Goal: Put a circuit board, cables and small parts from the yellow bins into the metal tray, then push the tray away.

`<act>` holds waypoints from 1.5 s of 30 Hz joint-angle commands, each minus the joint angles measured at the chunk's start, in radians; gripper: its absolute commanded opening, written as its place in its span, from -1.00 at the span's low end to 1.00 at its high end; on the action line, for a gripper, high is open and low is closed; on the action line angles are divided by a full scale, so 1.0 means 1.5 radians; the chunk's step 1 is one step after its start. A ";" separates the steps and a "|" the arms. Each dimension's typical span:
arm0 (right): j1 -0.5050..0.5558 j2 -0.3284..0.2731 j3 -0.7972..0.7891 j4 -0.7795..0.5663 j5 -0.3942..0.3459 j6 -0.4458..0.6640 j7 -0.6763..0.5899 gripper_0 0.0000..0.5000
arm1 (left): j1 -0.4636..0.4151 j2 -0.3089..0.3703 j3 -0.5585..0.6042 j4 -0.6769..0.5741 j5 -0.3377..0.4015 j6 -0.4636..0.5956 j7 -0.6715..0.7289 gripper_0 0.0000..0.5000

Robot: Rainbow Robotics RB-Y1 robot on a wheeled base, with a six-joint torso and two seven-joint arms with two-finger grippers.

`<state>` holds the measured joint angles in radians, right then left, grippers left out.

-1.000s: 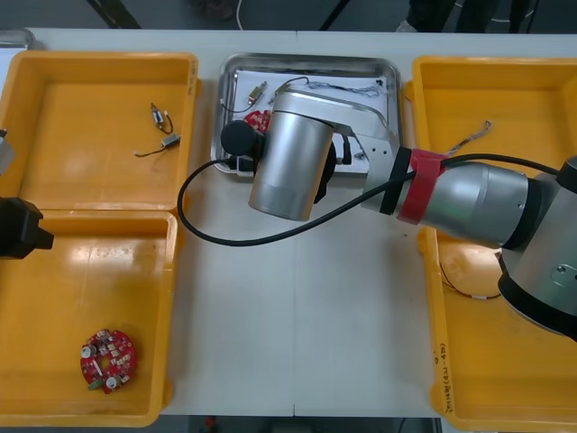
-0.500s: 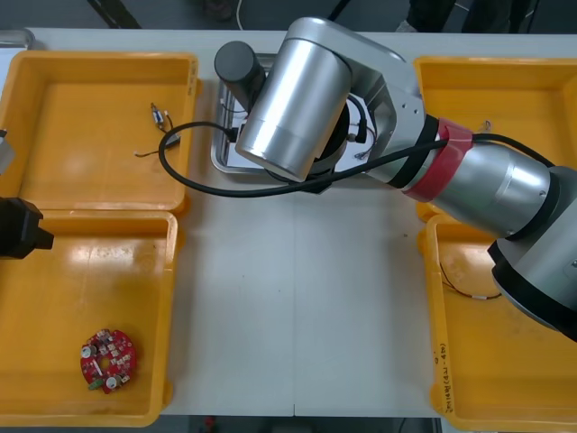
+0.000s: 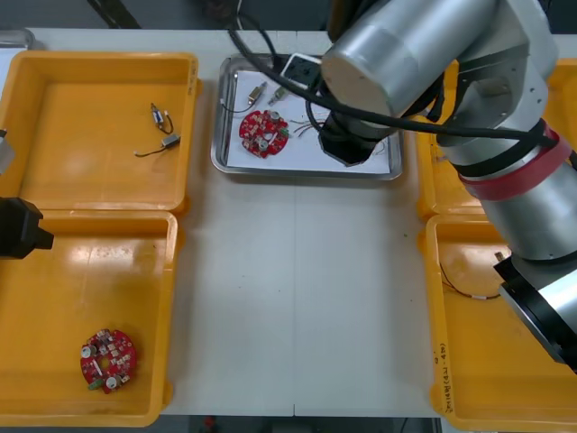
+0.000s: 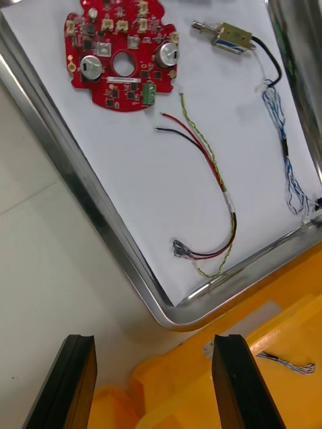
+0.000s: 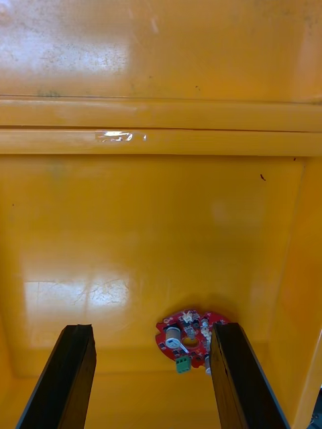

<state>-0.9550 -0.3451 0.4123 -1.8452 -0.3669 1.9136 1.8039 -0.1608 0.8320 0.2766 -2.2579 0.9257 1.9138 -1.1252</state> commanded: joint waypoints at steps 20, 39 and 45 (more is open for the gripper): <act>0.241 -0.061 -0.367 -0.190 -0.071 0.004 -0.151 1.00 | 0.011 0.027 0.022 -0.020 0.003 0.004 -0.051 1.00; 0.461 -0.137 -0.558 -0.231 -0.142 0.004 -0.168 1.00 | 0.011 0.027 0.022 -0.020 0.003 0.004 -0.051 1.00; 0.498 -0.146 -0.569 -0.233 -0.151 0.004 -0.173 1.00 | 0.011 0.027 0.022 -0.020 0.003 0.004 -0.051 1.00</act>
<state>-0.2431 -0.5199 -0.4119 -2.1564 -0.5808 1.9168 1.5820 -0.1601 0.8324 0.2767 -2.2584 0.9257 1.9138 -1.1252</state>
